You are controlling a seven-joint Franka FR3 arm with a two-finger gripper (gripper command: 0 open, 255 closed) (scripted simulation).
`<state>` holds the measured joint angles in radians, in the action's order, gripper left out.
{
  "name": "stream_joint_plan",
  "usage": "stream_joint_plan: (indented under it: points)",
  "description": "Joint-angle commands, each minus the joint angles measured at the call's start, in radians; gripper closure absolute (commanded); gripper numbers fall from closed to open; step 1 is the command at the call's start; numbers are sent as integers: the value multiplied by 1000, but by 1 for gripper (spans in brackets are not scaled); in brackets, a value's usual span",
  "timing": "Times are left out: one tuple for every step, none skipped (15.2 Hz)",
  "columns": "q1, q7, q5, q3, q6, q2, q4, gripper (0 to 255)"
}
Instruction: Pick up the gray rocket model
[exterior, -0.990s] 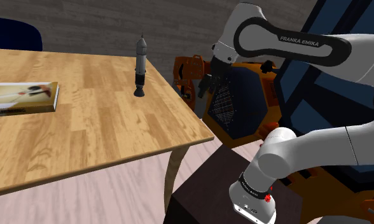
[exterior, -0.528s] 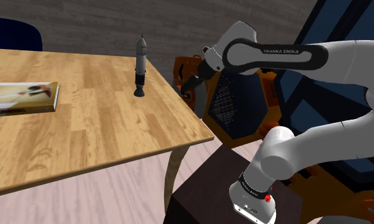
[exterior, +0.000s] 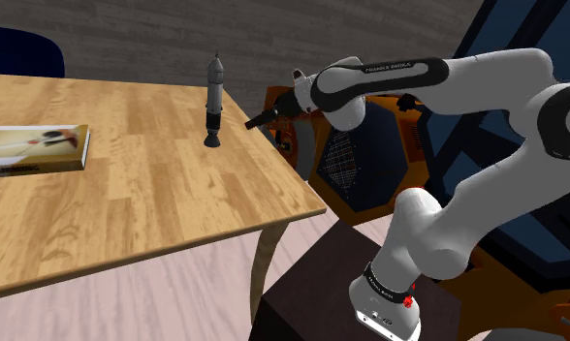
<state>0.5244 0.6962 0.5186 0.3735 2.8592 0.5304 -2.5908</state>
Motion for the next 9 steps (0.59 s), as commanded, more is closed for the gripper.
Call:
stream_joint_plan:
  points:
    - [203, 188, 130, 156, 121, -20, 28, 0]
    - [329, 285, 192, 254, 173, -19, 52, 0]
    - [465, 381, 246, 360, 226, -3, 79, 0]
    - [603, 470, 283, 466, 279, 28, 105, 0]
    - [734, 549, 300, 563, 333, 73, 131, 0]
    - [849, 610, 291, 644, 385, 131, 154, 0]
    - [947, 658, 266, 708, 433, 195, 176, 0]
    - [1028, 698, 229, 756, 474, 259, 197, 0]
    - [1096, 733, 187, 792, 507, 323, 218, 0]
